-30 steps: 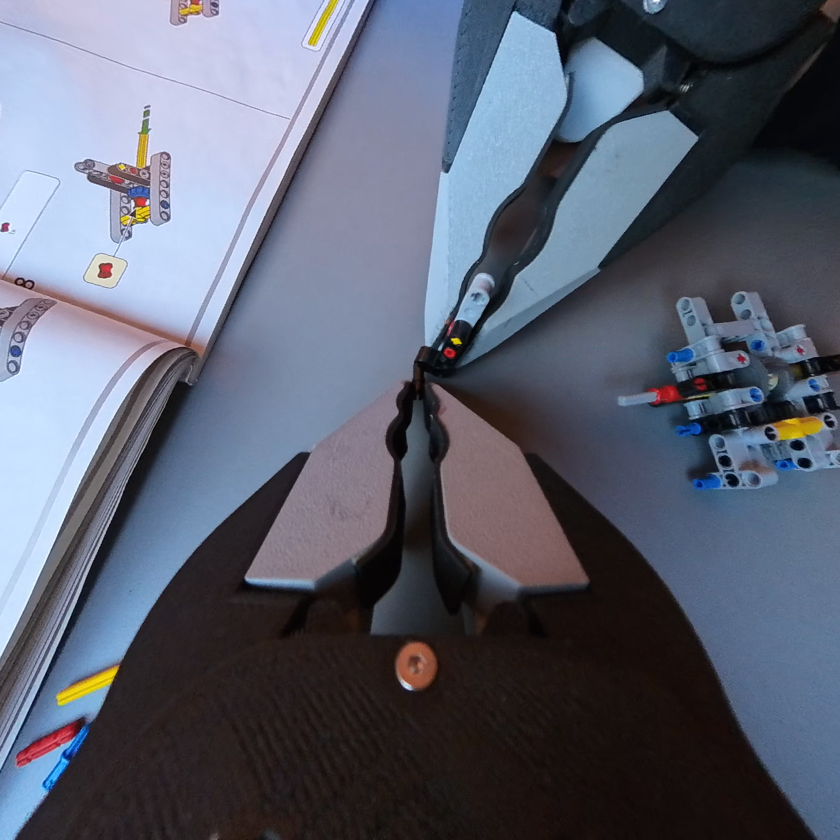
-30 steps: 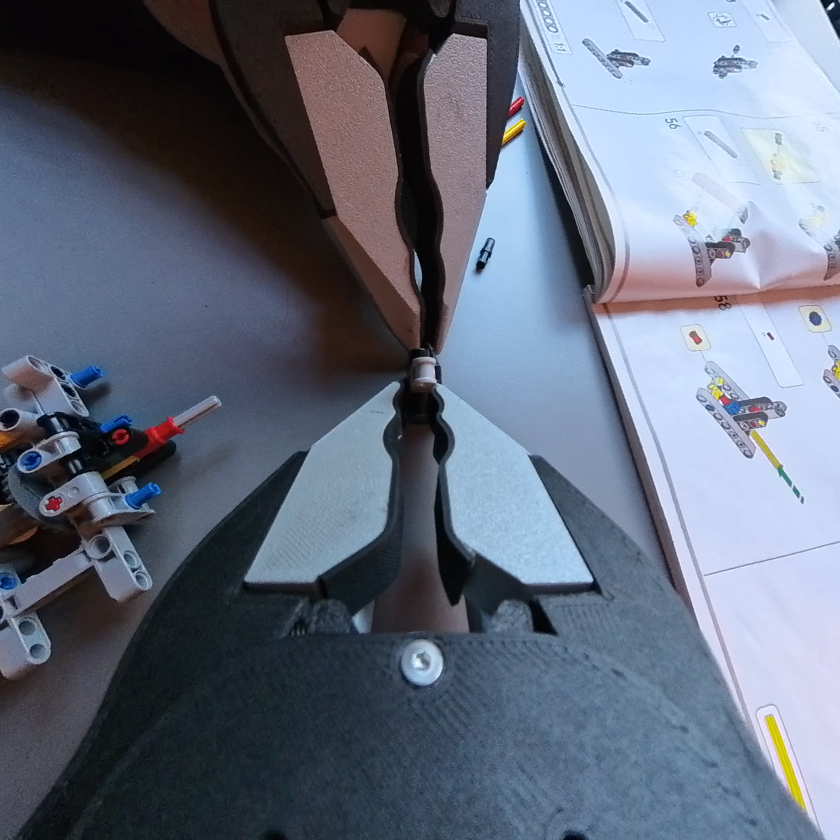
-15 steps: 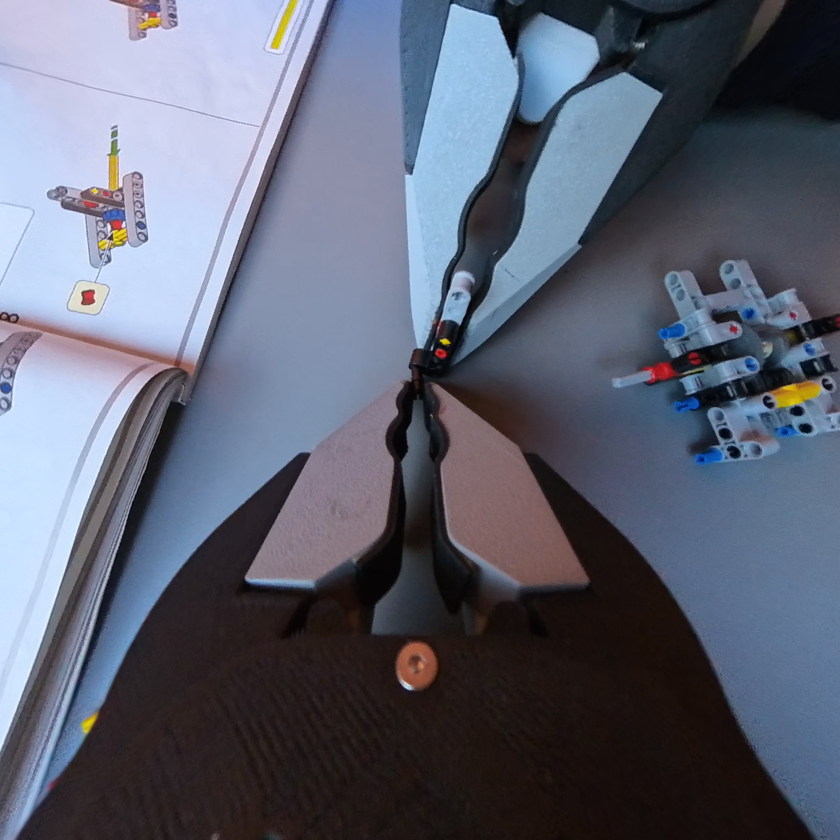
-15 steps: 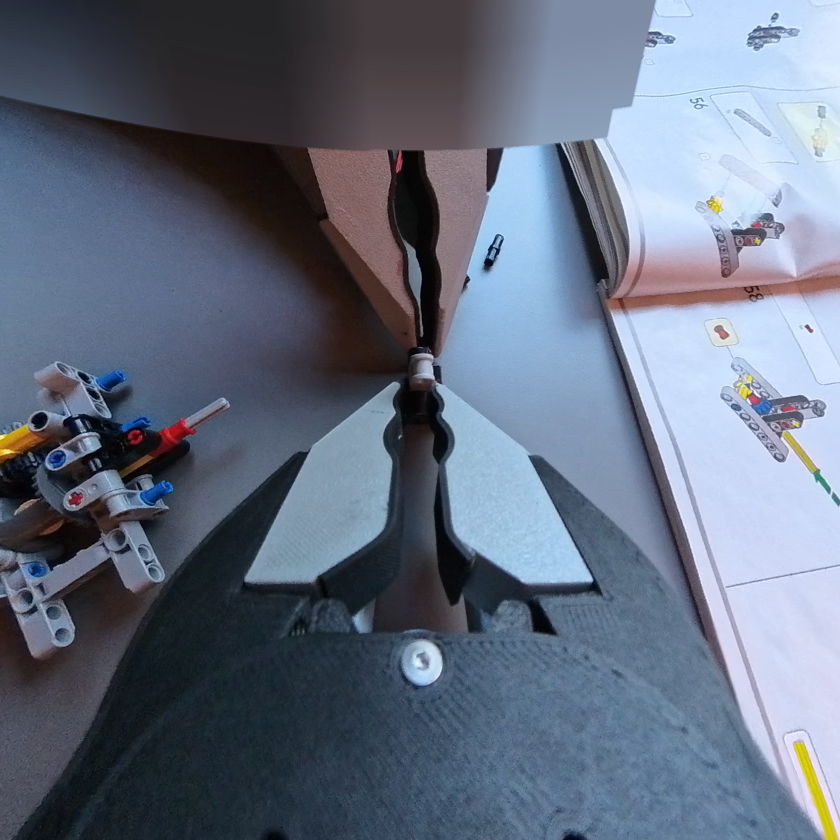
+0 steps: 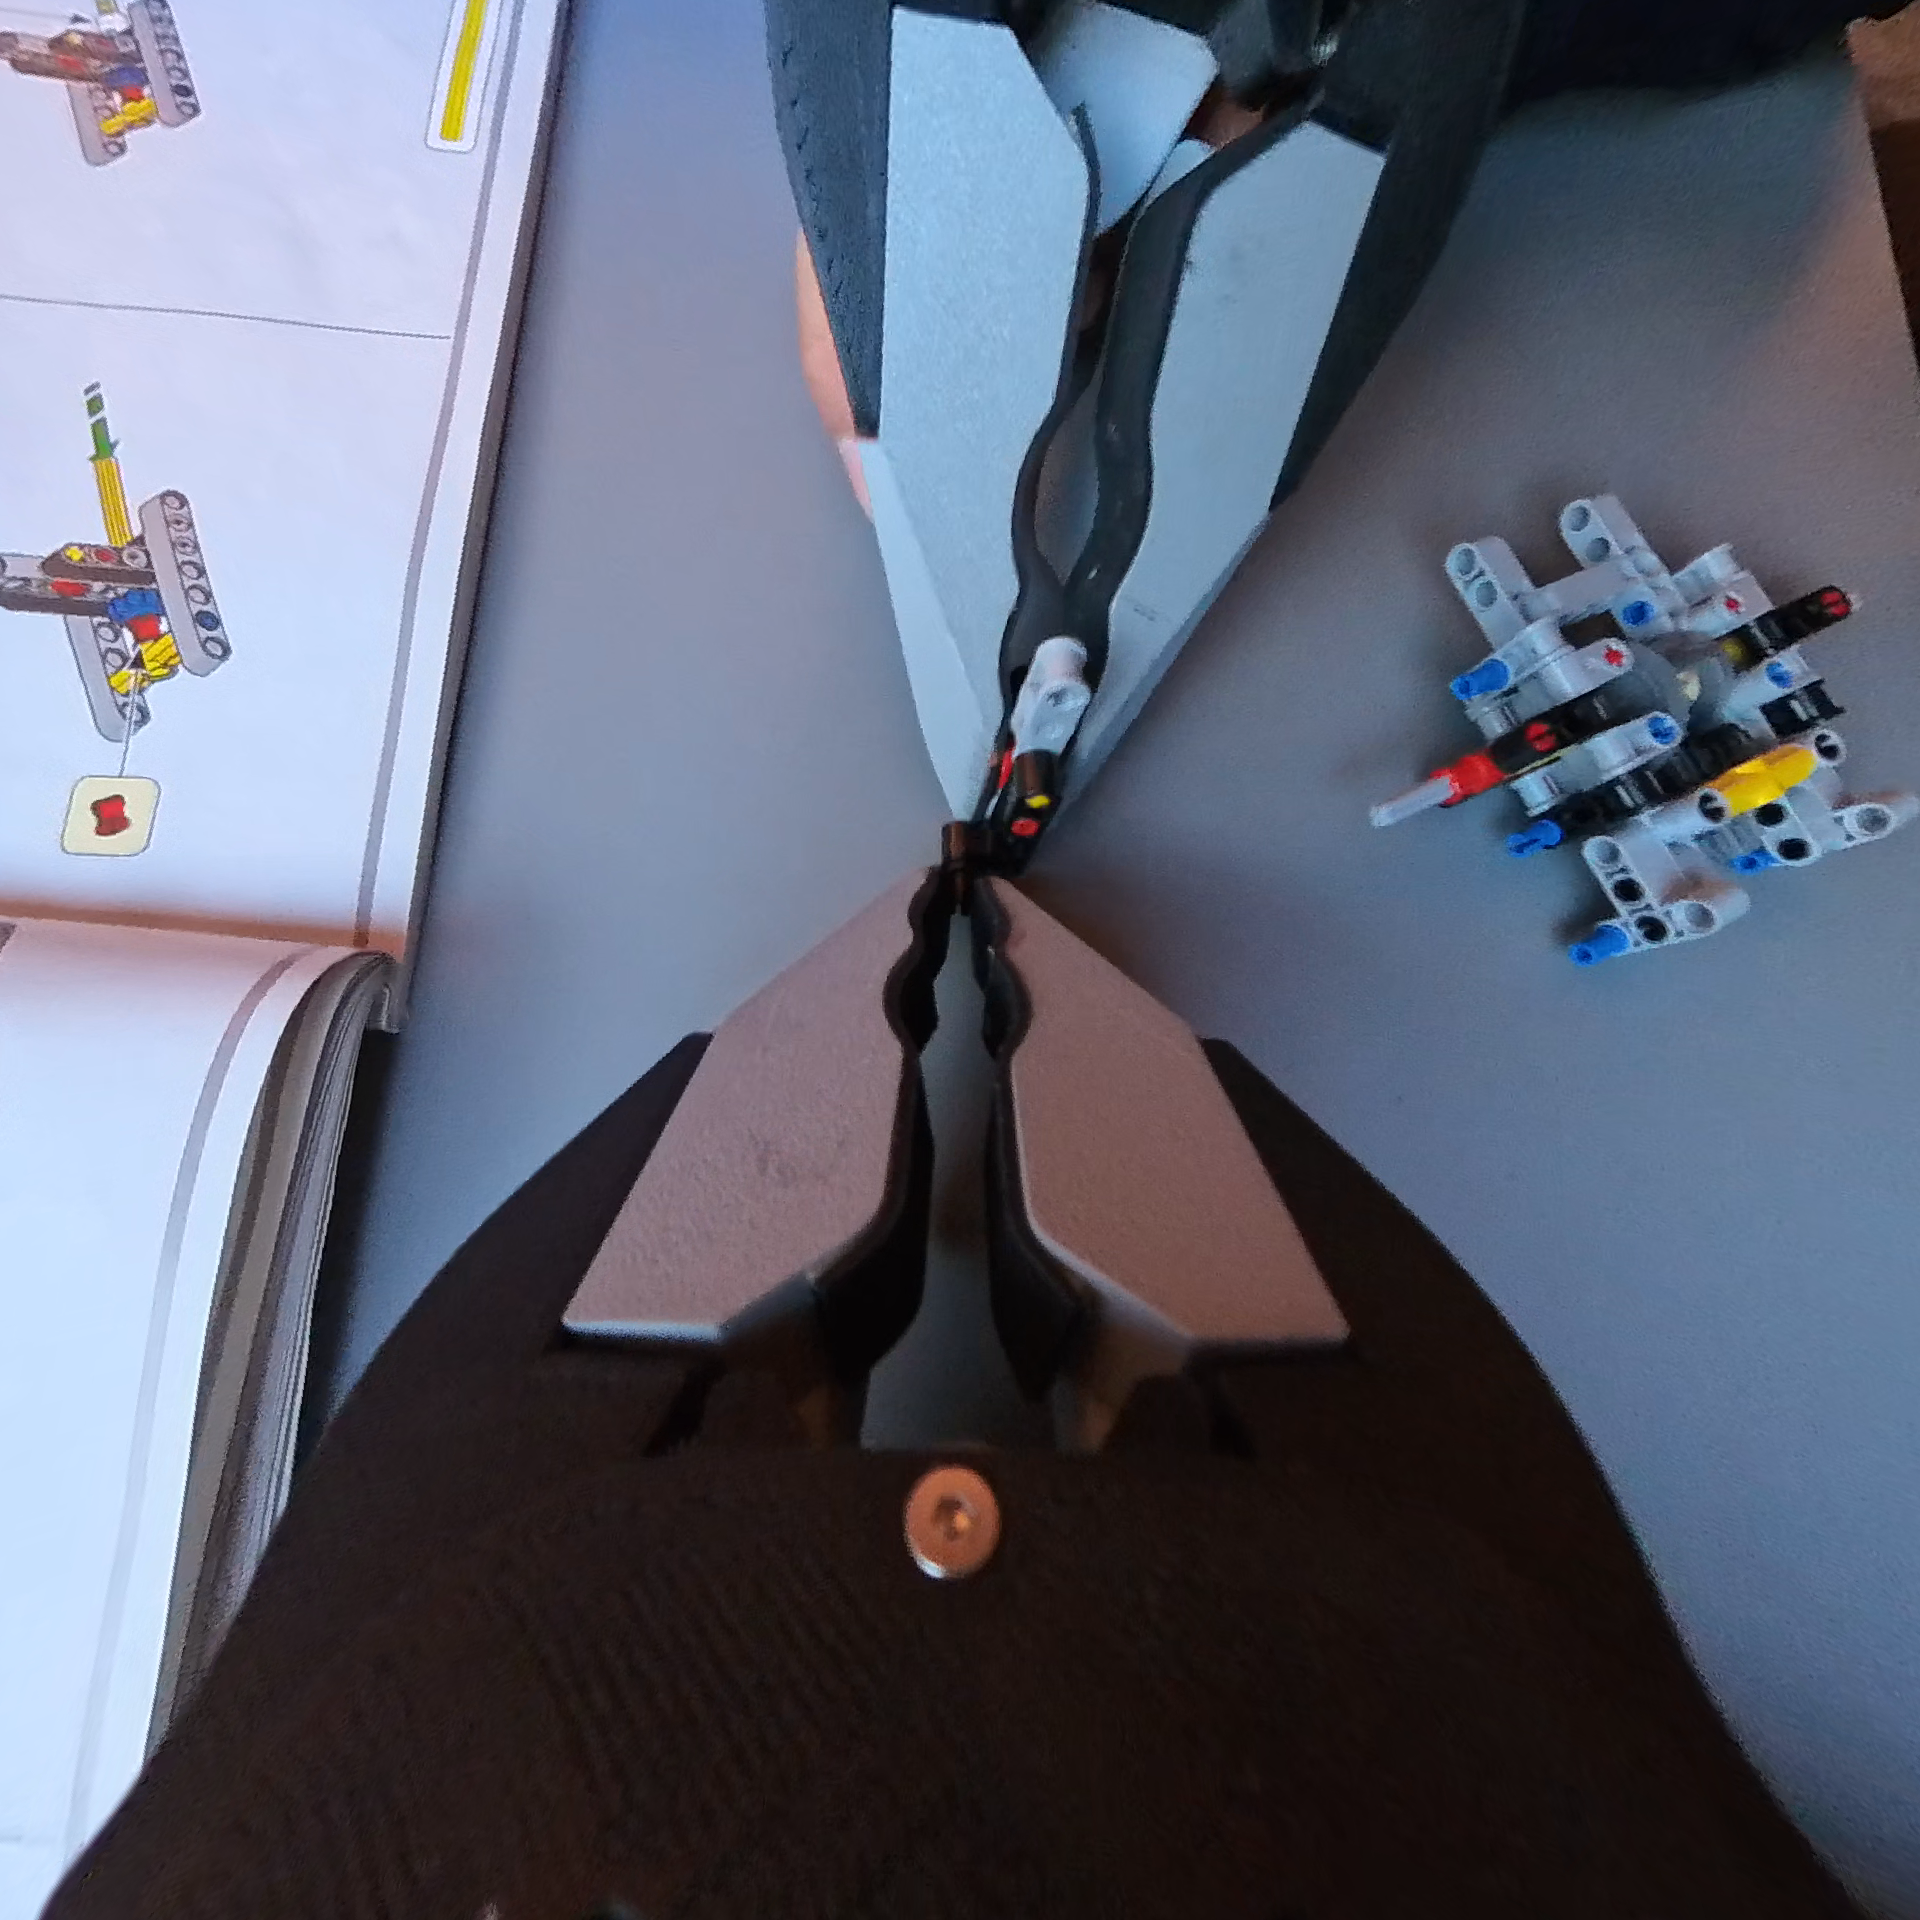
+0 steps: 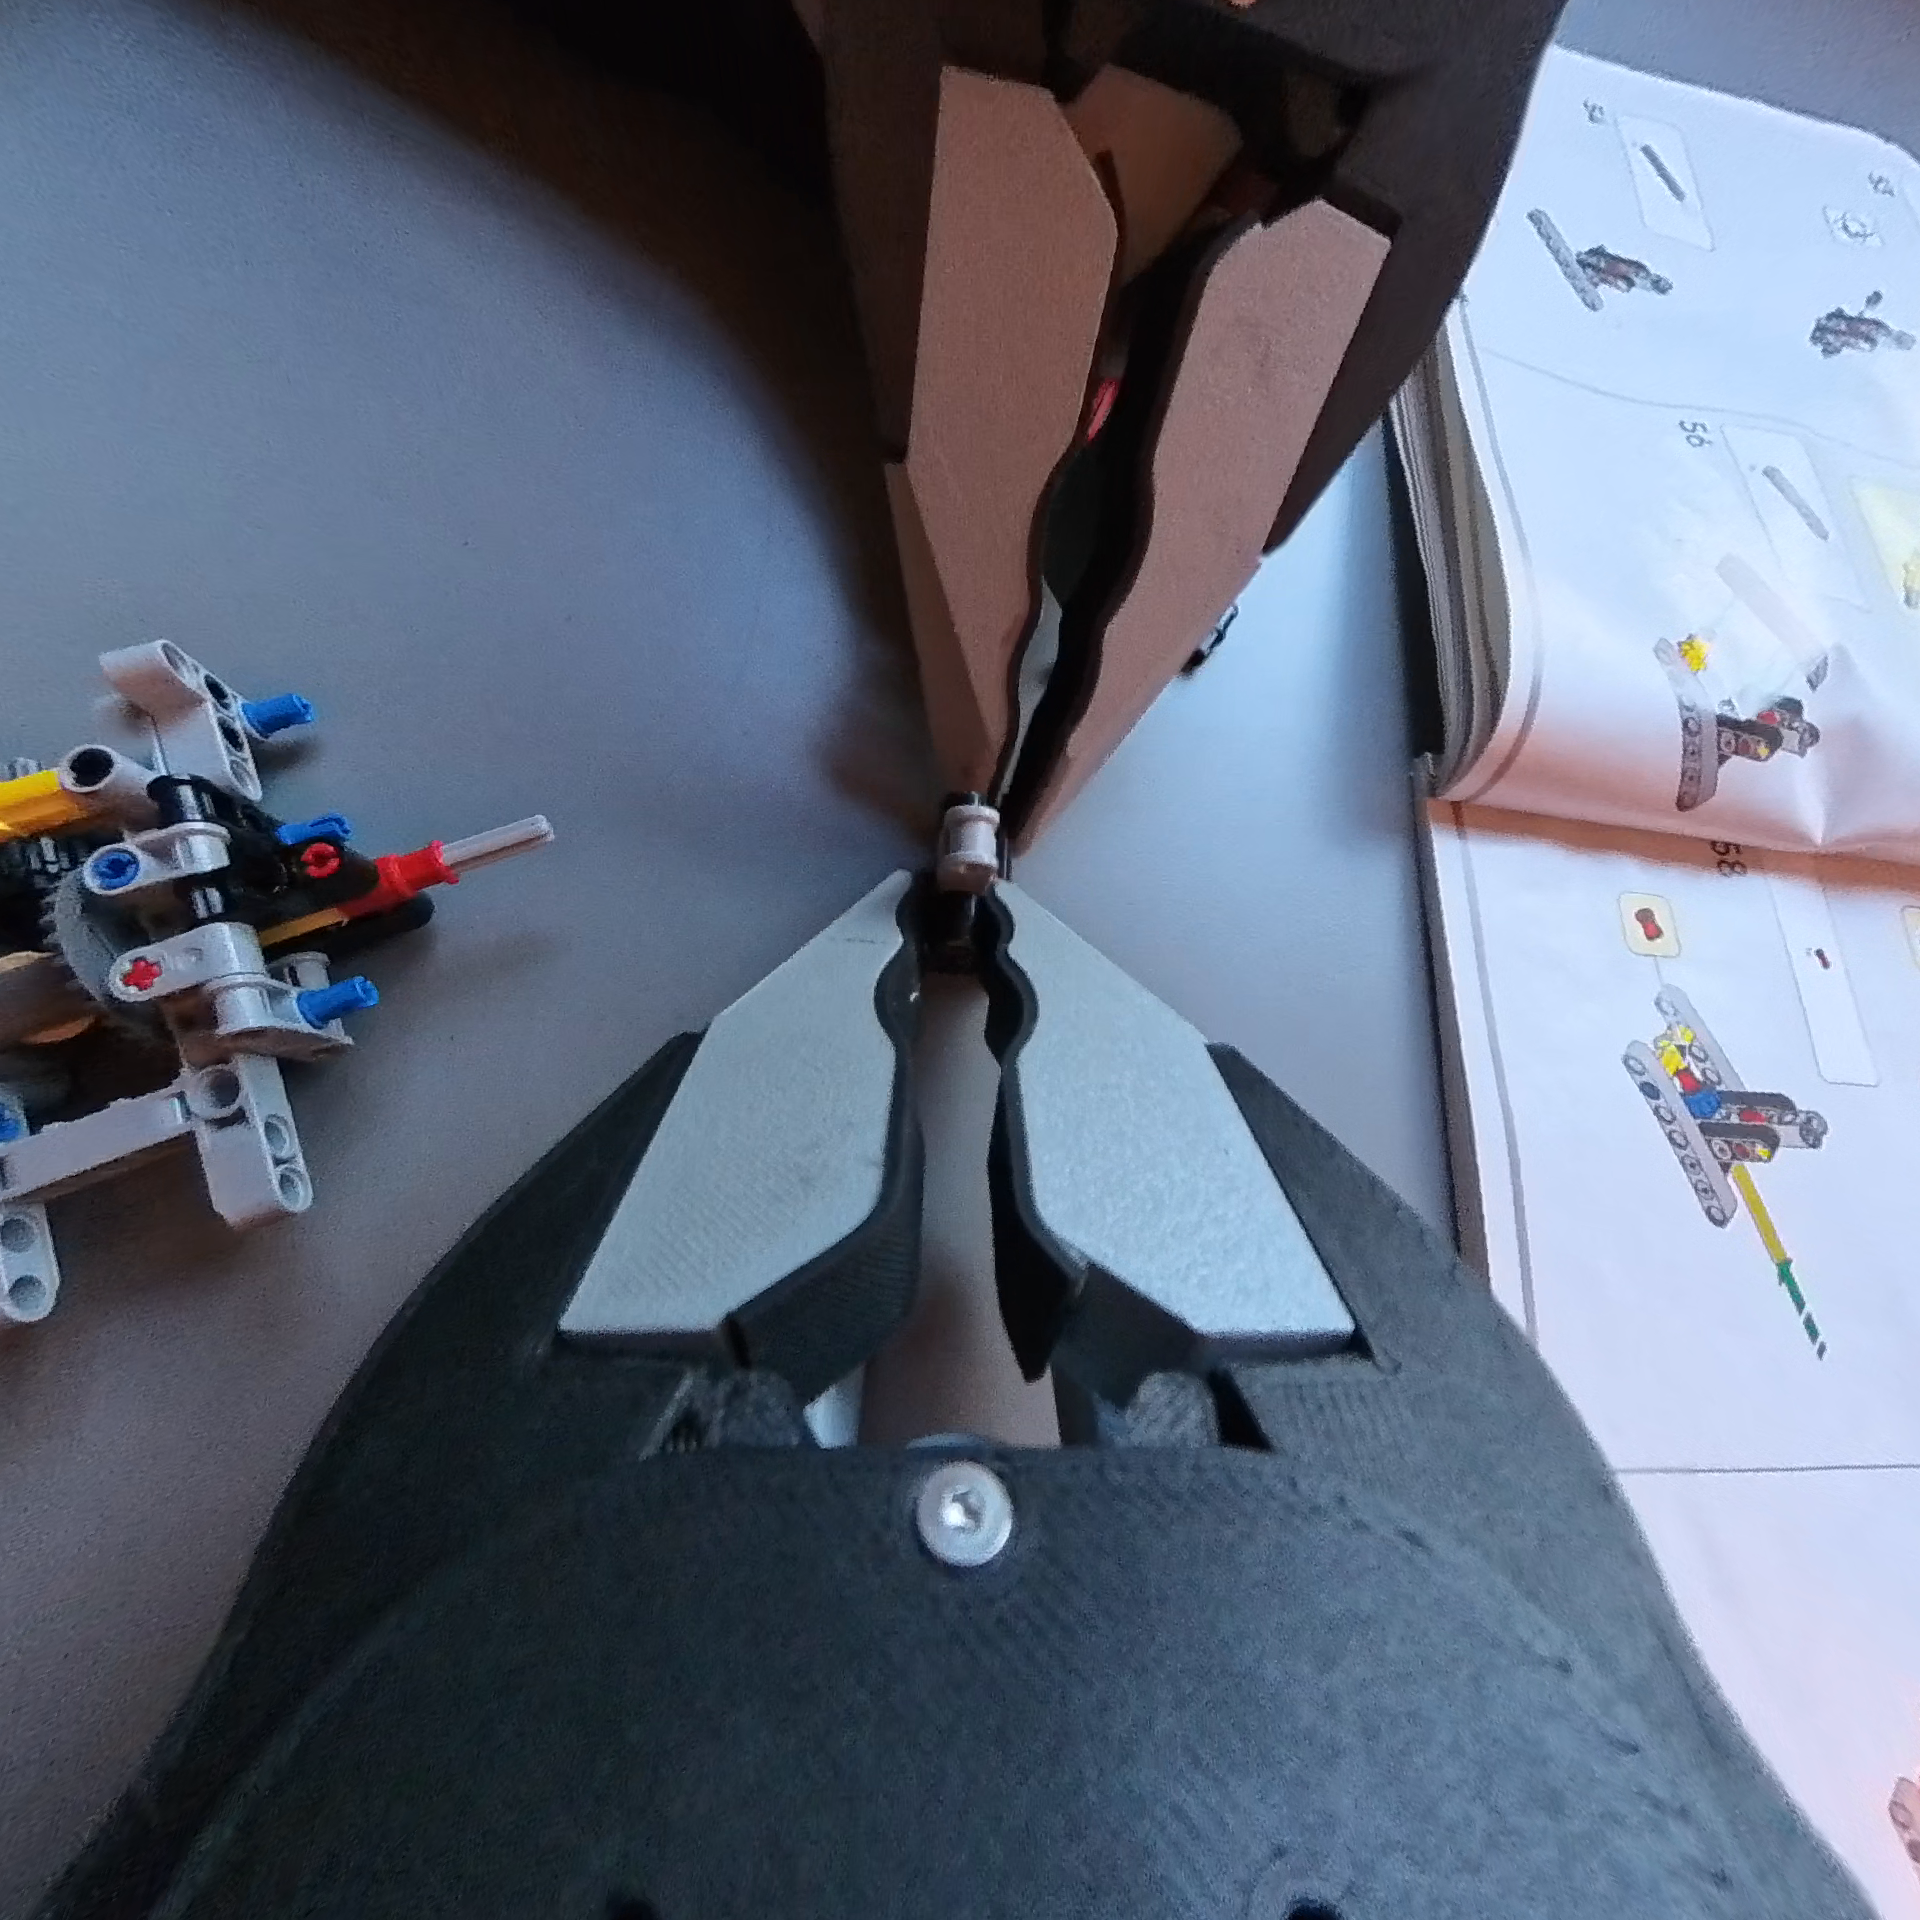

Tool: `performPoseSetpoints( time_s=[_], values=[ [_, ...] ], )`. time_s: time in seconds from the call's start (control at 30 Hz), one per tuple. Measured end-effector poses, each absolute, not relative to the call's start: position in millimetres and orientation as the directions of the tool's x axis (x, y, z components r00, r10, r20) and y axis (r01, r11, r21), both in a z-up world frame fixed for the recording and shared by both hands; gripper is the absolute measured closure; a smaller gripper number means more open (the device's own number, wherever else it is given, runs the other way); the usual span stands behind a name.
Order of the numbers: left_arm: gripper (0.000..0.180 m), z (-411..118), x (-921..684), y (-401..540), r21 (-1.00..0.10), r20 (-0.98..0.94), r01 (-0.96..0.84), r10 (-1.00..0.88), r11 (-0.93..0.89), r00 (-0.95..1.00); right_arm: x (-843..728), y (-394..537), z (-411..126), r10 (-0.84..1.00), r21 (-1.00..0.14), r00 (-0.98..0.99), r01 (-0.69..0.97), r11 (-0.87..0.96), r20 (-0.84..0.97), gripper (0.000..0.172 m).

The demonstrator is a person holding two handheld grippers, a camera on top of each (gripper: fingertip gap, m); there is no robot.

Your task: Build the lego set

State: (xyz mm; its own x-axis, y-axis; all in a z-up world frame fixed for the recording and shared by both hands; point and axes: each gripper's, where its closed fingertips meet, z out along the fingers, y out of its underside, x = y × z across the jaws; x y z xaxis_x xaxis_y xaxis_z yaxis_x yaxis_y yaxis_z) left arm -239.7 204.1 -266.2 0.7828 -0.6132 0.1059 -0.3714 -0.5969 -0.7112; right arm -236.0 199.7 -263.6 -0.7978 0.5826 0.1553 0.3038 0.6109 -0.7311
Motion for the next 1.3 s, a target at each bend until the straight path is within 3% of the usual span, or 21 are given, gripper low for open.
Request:
performPoseSetpoints(
  time_s=[0.27, 0.6, 1.3],
  values=[
    [0.179, -265.7, -242.6, 208.7, -0.712, 0.166, -0.270, -0.529, -0.648, 0.832, -239.5, 204.0, -263.1, 0.638, -0.744, -0.768, 0.390, 0.542, 0.062, 0.168],
    [0.178, -262.3, -247.6, 198.1, -0.721, 0.187, -0.252, -0.532, -0.646, 0.826, -236.9, 199.6, -263.0, 0.610, -0.749, -0.789, 0.362, 0.554, 0.070, 0.167],
    [0.180, -266.3, -243.1, 201.6, -0.673, 0.130, -0.310, -0.521, -0.671, 0.844, -237.0, 199.8, -263.8, 0.602, -0.740, -0.796, 0.371, 0.561, 0.057, 0.167]
  ],
)
